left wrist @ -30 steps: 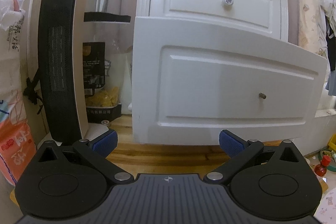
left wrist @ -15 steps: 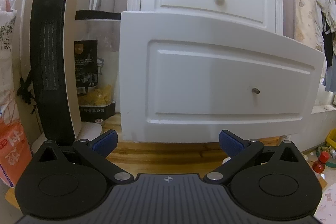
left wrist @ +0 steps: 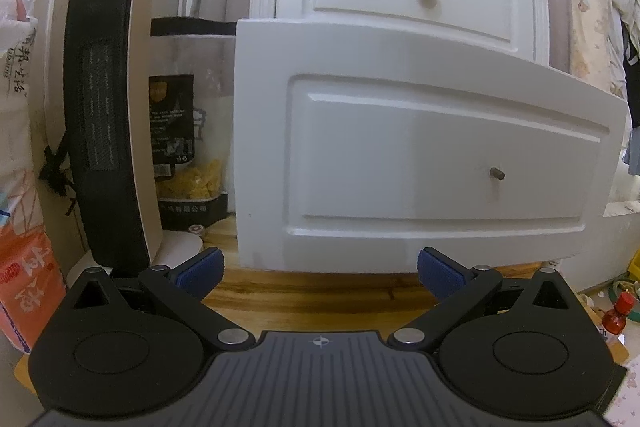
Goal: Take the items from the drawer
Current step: 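Open the right gripper to set the bottle on the floor, withdraw, then move the left tool toward the open lower drawer front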
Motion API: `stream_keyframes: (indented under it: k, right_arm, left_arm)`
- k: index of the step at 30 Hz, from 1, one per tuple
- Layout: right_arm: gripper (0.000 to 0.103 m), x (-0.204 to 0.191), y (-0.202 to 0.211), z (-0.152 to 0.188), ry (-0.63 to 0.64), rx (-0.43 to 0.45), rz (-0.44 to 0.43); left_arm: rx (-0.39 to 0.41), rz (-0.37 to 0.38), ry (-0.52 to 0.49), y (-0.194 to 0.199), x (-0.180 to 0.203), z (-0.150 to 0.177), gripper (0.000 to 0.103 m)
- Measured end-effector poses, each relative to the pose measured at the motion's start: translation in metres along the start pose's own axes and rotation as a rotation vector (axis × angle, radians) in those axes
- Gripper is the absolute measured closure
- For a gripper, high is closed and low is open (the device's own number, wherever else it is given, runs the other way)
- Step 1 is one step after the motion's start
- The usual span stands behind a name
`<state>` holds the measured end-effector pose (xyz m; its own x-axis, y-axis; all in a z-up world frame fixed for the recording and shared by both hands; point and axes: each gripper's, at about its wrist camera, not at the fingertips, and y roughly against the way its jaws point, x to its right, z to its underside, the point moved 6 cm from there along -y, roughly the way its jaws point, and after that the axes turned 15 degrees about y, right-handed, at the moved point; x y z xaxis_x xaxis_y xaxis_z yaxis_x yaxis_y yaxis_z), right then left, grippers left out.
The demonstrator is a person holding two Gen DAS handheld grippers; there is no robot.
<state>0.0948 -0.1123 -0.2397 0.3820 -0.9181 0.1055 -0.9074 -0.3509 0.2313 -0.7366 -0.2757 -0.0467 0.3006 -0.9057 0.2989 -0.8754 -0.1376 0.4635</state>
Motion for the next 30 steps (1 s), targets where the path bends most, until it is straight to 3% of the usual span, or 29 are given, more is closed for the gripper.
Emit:
stream_keyframes:
  k: [5,9,16,21,25,30]
  right_arm:
    - [0.000,0.002,0.020,-0.016,0.010,-0.001,-0.009]
    - [0.000,0.005,0.029,-0.029,0.013,-0.056,-0.001]
    - [0.000,0.028,0.054,-0.064,-0.014,-0.117,0.147]
    - [0.000,0.036,0.073,-0.088,-0.011,-0.098,0.191]
    - [0.000,0.041,0.087,-0.111,-0.001,-0.144,0.278]
    - [0.000,0.051,0.112,-0.139,0.013,-0.089,0.260]
  left_arm:
    - [0.012,-0.011,0.025,0.000,-0.004,-0.006,0.000]
    - [0.028,-0.017,0.035,-0.001,-0.002,-0.008,0.000]
    - [0.041,0.016,0.017,0.003,0.008,-0.008,0.000]
    - [0.044,0.040,-0.004,0.005,0.016,-0.011,0.000]
    - [0.052,0.048,-0.017,0.006,0.022,-0.010,0.000]
    - [0.056,0.063,-0.025,0.007,0.029,-0.010,0.000]
